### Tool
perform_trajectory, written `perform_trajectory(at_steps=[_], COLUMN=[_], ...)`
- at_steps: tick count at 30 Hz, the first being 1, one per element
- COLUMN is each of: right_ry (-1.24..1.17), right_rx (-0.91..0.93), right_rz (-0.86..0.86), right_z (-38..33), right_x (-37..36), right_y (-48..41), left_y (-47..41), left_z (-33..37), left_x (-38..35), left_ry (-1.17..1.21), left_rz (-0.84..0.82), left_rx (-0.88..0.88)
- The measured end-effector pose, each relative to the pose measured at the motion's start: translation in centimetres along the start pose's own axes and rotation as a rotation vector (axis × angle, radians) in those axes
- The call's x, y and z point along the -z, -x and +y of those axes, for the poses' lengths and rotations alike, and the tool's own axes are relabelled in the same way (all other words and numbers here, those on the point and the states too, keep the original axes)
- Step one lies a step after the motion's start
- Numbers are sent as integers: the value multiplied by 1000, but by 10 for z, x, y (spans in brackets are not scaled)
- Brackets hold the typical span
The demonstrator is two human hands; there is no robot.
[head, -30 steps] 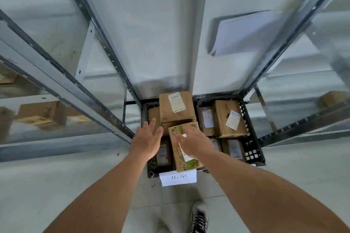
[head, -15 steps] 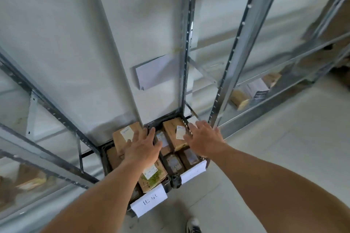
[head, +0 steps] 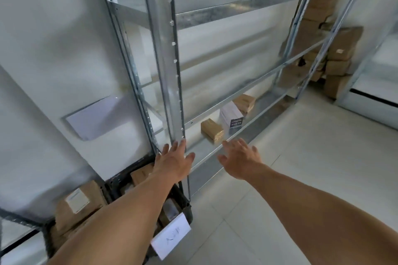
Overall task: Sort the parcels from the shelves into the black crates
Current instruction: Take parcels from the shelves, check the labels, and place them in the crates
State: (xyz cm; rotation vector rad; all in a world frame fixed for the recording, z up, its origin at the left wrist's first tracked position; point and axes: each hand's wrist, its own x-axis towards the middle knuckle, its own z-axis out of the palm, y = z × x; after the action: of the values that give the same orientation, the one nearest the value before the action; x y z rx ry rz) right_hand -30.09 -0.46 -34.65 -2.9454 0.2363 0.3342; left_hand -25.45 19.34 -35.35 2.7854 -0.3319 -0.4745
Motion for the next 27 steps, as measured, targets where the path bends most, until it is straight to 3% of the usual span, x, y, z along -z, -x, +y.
perform_trajectory(at_steps=[10,18,27], right_ry=[-10,-43,-443], right_rx=[50,114,-20], right_rz=[-95,-134,-318], right_z=[139,179,209], right_x=[21,-17,-135], right_y=[-107,-267,-435], left_y=[-126,-268,-412], left_z=[144,161,146], left_x=[-54,-109,-205], left_ry=[186,227,687], left_rz=[-27,10,64], left_rx=[127,256,641])
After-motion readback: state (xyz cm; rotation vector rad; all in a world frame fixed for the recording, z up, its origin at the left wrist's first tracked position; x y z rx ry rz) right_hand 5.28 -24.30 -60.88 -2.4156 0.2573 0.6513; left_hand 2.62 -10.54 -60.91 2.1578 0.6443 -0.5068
